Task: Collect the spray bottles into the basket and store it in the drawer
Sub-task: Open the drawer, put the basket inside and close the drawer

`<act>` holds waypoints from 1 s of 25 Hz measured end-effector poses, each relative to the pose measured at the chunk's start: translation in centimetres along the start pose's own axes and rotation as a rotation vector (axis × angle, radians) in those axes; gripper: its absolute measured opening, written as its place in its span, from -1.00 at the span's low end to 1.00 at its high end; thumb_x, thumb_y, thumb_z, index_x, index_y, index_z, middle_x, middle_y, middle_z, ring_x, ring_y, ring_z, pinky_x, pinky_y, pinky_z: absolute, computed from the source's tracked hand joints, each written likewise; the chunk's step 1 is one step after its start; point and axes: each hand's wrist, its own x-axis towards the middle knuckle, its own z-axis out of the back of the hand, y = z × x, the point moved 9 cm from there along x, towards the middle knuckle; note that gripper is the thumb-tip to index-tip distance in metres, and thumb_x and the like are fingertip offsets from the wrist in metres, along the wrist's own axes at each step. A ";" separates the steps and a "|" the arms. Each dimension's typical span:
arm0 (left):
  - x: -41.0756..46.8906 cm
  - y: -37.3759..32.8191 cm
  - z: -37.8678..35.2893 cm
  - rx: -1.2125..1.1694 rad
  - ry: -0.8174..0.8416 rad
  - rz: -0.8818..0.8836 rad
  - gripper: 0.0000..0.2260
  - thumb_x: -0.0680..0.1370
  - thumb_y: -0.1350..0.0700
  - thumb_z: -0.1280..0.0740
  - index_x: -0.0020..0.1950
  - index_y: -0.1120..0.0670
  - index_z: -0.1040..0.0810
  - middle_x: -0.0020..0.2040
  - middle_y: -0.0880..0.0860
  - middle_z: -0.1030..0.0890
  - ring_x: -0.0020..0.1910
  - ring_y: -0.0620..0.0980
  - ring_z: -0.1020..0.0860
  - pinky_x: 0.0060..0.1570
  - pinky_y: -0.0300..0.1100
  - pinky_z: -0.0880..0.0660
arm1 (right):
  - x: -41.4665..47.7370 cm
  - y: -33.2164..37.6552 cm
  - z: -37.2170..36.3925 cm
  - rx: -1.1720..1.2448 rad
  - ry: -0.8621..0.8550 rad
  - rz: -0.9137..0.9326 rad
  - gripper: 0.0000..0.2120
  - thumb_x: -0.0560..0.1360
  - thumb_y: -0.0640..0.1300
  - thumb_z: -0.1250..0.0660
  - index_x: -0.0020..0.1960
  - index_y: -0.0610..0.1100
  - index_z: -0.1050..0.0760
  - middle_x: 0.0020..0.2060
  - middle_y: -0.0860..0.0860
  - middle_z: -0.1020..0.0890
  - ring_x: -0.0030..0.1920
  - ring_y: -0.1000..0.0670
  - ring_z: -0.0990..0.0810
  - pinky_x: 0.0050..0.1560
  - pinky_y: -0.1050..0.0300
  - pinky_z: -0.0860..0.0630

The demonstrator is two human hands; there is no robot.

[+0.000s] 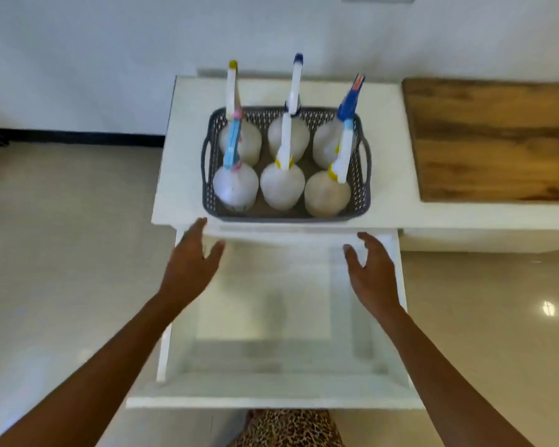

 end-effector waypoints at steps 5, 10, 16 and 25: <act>10.1 -0.4 4.0 -0.155 -0.238 0.207 -0.65 0.59 0.12 -0.12 0.36 0.18 -0.33 0.36 0.19 -0.42 0.31 0.16 -0.39 0.31 -0.06 -0.28 | 11.4 2.6 2.8 0.117 -0.110 -0.047 -0.67 0.57 -0.11 -0.18 0.27 -0.26 -0.39 0.14 -0.21 -0.57 0.17 -0.13 -0.51 -0.05 0.29 -0.34; 16.2 1.0 1.9 -0.356 -0.135 0.369 -0.80 0.58 0.09 -0.13 -0.04 0.09 -0.54 0.05 0.16 -0.56 0.07 0.18 -0.52 0.21 0.10 -0.42 | 18.5 1.6 1.6 0.180 -0.077 -0.169 -0.75 0.55 -0.23 -0.12 -0.09 -0.41 -0.47 -0.29 -0.17 -0.49 -0.23 -0.07 -0.41 -0.44 0.45 -0.36; 18.3 2.0 0.6 -0.468 -0.114 0.462 -0.77 0.57 0.20 -0.19 0.15 0.29 -0.50 -0.10 0.17 -0.60 -0.30 -0.06 -0.55 -0.20 -0.26 -0.57 | 21.1 -0.8 -0.4 0.524 0.026 -0.364 -0.86 0.55 -0.31 -0.19 -0.12 -0.24 -0.50 -0.30 -0.07 -0.56 -0.26 -0.01 -0.56 0.02 0.08 -0.58; 15.8 2.7 -0.6 -0.771 -0.114 0.527 -0.79 0.58 0.25 -0.19 -0.23 0.14 -0.51 -0.42 0.02 -0.60 -0.54 -0.19 -0.57 -0.51 -0.41 -0.49 | 20.2 -0.2 0.3 0.521 0.113 -0.407 -0.86 0.55 -0.34 -0.16 -0.07 -0.25 -0.49 -0.35 -0.07 -0.50 -0.43 0.07 -0.52 -0.36 0.27 -0.59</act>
